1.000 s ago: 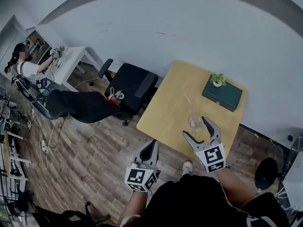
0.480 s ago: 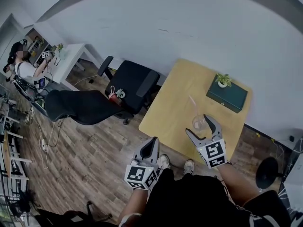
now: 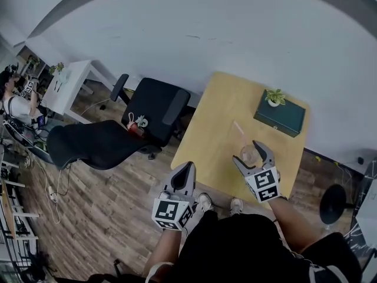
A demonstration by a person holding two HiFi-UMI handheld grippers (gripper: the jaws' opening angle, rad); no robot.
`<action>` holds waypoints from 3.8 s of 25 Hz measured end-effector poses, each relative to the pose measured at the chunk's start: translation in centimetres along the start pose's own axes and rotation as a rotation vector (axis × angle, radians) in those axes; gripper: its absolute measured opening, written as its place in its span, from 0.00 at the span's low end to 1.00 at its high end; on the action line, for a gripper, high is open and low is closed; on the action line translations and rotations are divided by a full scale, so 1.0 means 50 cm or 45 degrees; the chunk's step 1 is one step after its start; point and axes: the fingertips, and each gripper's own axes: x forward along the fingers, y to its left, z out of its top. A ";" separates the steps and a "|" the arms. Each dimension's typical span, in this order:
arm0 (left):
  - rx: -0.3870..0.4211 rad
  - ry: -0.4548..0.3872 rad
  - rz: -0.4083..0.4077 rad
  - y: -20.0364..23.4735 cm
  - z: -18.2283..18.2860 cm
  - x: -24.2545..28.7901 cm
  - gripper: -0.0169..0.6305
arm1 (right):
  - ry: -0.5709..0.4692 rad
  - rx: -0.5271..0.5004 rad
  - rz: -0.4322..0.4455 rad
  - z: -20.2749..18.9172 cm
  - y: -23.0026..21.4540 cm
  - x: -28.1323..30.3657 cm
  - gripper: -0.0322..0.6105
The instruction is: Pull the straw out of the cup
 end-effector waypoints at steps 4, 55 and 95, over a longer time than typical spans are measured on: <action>-0.019 0.019 -0.013 0.016 -0.008 0.018 0.05 | 0.082 0.014 -0.018 -0.040 -0.016 0.028 0.58; -0.041 0.008 -0.075 0.023 0.004 0.078 0.05 | -0.019 0.119 -0.239 0.025 -0.108 0.025 0.13; -0.010 -0.046 -0.175 -0.048 0.050 0.095 0.06 | -0.698 0.117 -0.319 0.383 -0.119 -0.308 0.12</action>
